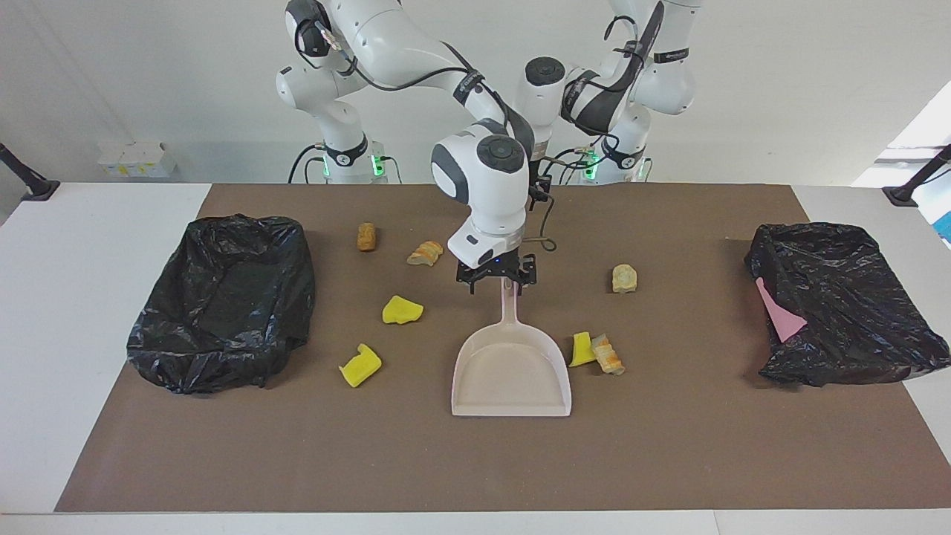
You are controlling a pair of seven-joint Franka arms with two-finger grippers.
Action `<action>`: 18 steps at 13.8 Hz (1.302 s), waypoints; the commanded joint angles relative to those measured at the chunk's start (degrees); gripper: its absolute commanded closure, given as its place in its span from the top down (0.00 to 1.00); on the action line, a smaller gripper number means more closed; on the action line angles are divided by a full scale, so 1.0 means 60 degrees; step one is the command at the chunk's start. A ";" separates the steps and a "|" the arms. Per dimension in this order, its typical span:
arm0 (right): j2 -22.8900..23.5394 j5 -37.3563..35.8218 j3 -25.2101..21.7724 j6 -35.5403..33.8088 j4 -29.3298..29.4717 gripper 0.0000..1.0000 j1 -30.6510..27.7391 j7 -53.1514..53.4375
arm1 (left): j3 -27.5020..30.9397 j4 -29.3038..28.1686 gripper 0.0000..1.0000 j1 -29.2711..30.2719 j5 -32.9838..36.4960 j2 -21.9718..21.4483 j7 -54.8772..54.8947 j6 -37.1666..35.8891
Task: Sweep and dump trash in bin
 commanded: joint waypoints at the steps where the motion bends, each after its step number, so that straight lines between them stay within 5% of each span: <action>1: 0.0504 0.0124 -0.0005 0.0270 0.0256 1.00 0.0027 0.0094 | -0.0473 -0.0670 1.00 -0.0181 -0.0061 -0.0272 -0.0691 0.0652; 10: 0.0799 0.0080 0.0200 0.0665 0.0476 0.60 -0.0002 0.0181 | -0.0681 -0.1199 1.00 -0.0782 -0.0061 -0.0097 -0.1514 0.1151; 15: 0.0726 0.0124 0.0186 0.0812 0.0447 0.22 -0.0032 0.0181 | -0.0681 -0.1214 0.99 -0.0986 -0.0061 -0.0037 -0.1850 0.1152; 17: 0.0682 0.0139 0.0200 0.0812 0.0418 0.00 -0.0148 0.0138 | -0.0681 -0.1214 0.82 -0.1002 -0.0061 -0.0037 -0.1925 0.1109; 18: 0.0551 0.0139 0.0186 0.0725 0.0374 0.00 -0.0192 0.0021 | -0.0681 -0.1214 0.74 -0.1002 -0.0061 -0.0037 -0.1939 0.1036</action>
